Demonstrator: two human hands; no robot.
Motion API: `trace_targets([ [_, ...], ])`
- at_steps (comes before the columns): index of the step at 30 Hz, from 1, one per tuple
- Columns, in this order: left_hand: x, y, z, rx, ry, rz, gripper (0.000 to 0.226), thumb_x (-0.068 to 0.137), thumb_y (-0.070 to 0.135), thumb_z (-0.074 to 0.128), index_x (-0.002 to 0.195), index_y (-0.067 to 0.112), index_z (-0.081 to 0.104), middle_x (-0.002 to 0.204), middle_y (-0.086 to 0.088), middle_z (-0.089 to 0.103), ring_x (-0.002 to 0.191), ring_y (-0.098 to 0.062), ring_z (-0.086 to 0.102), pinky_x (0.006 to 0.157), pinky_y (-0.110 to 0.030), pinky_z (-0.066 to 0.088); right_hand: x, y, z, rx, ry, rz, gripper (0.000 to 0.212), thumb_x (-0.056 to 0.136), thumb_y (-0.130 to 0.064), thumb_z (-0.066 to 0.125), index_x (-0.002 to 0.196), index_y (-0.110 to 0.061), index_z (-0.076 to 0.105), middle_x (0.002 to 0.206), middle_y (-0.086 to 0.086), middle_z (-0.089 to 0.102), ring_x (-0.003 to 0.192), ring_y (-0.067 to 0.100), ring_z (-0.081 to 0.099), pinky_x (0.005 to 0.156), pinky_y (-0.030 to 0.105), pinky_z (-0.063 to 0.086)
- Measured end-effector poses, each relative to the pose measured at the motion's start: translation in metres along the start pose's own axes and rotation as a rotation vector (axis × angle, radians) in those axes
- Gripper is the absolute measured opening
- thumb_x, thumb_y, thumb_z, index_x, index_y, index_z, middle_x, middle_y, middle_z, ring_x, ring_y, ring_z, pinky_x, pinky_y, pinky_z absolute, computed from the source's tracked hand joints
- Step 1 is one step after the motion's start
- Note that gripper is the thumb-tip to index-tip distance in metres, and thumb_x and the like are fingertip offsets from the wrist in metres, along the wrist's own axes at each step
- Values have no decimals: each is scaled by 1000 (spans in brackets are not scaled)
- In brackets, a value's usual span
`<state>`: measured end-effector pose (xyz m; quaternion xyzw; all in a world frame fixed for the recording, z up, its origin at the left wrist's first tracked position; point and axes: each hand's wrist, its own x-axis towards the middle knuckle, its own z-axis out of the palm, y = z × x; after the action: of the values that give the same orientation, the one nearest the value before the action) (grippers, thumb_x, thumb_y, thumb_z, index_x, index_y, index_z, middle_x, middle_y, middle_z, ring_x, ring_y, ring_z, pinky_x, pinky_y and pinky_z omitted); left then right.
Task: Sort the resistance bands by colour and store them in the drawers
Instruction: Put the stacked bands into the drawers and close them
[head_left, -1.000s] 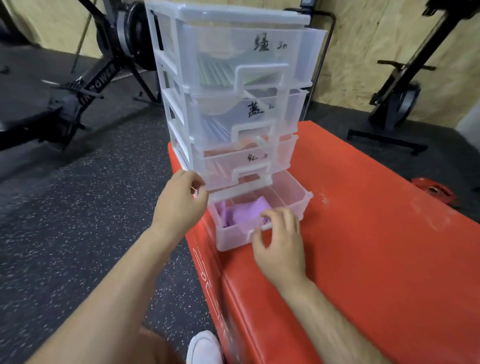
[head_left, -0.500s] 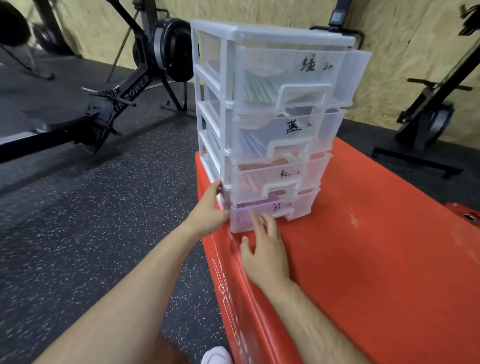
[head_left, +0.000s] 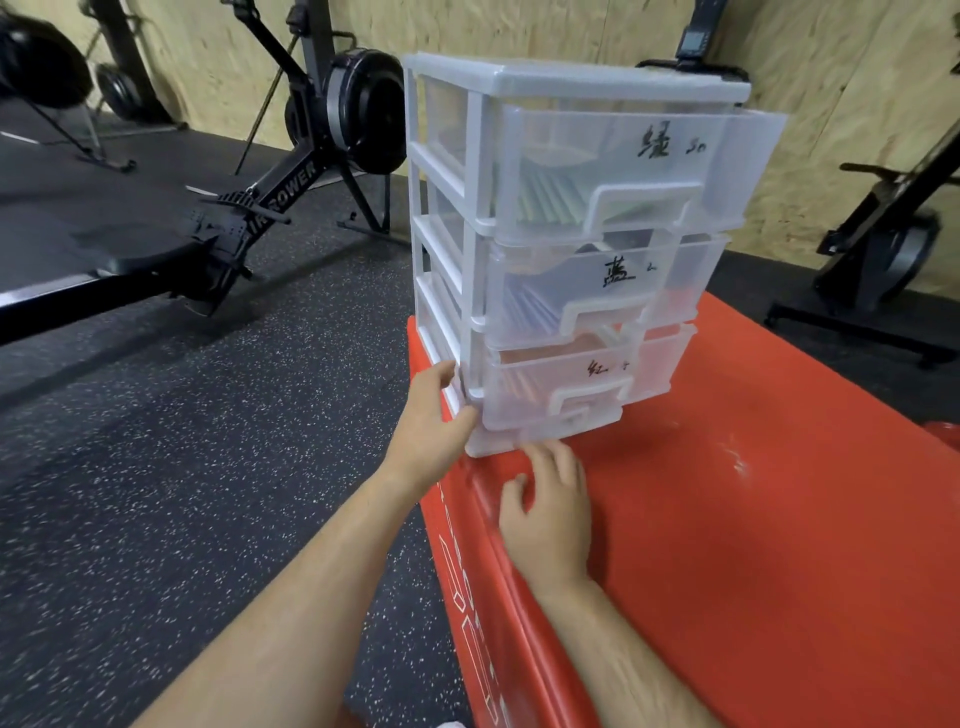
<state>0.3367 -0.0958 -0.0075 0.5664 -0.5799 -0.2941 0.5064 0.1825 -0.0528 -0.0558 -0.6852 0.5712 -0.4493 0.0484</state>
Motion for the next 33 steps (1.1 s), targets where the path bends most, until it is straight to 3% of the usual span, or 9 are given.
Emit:
trace_targets([
  [3, 3, 13, 3, -158, 3, 66, 86, 81, 59, 64, 152, 26, 29, 152, 17, 31, 141, 6, 28, 116, -23, 26, -10, -9, -17, -27, 251, -128, 54, 70, 0, 67, 122, -14, 69, 125, 8, 59, 114, 32, 56, 100, 46, 45],
  [5, 6, 27, 7, -205, -42, 87, 95, 79, 55, 73, 155, 29, 23, 151, 29, 28, 140, 14, 22, 113, -12, 22, 5, -18, -23, -101, 215, -156, 65, 73, -8, 65, 137, -20, 61, 143, 7, 53, 132, 32, 48, 110, 44, 37],
  [7, 12, 36, 9, -211, -26, 125, 87, 78, 39, 81, 149, 34, 30, 140, 38, 36, 133, 18, 32, 103, -2, 27, 24, -23, -24, -180, 141, -144, 74, 76, -11, 62, 147, -24, 50, 154, 3, 44, 142, 27, 39, 113, 43, 34],
  [11, 21, 35, 6, -139, 96, 200, 61, 78, 36, 81, 125, 52, 46, 122, 29, 55, 118, 2, 54, 99, -22, 43, 49, -24, -22, -248, 35, -159, 78, 74, -14, 57, 150, -25, 45, 154, 5, 42, 141, 27, 42, 109, 48, 40],
  [18, 32, 39, 3, -94, 172, 159, 38, 82, 31, 79, 117, 28, 63, 112, 12, 67, 102, -4, 64, 93, -42, 52, 72, -28, -12, -248, -130, -126, 79, 72, -17, 44, 150, -22, 44, 151, 8, 42, 141, 30, 41, 104, 50, 46],
  [21, 31, 44, 0, -49, 192, 153, 36, 83, 27, 74, 117, 31, 61, 114, 18, 63, 108, -3, 60, 96, -42, 50, 67, -26, -18, -104, 22, -166, 64, 74, -11, 44, 136, -13, 61, 143, 6, 53, 135, 29, 47, 104, 50, 46],
  [24, 27, 57, -4, -154, 275, 198, 51, 84, 34, 59, 133, 29, 52, 135, 14, 52, 130, -6, 47, 109, -44, 41, 57, -32, -32, -30, 271, -249, 58, 73, -2, 56, 128, -14, 68, 135, 7, 59, 126, 31, 53, 107, 46, 44],
  [28, 26, 96, 2, -242, 164, 253, 65, 91, 40, 64, 148, 34, 34, 147, 26, 37, 137, 14, 30, 115, -18, 28, 78, -54, -44, -108, 252, -270, 72, 75, -11, 50, 147, -18, 52, 158, 6, 39, 147, 29, 34, 118, 45, 32],
  [33, 42, 100, 6, -229, 278, 257, 53, 89, 30, 72, 136, 29, 48, 130, 26, 51, 123, 13, 45, 101, -8, 34, 103, -55, -44, -234, 149, -266, 83, 70, -10, 49, 152, -23, 43, 162, 3, 34, 148, 26, 33, 108, 51, 42],
])
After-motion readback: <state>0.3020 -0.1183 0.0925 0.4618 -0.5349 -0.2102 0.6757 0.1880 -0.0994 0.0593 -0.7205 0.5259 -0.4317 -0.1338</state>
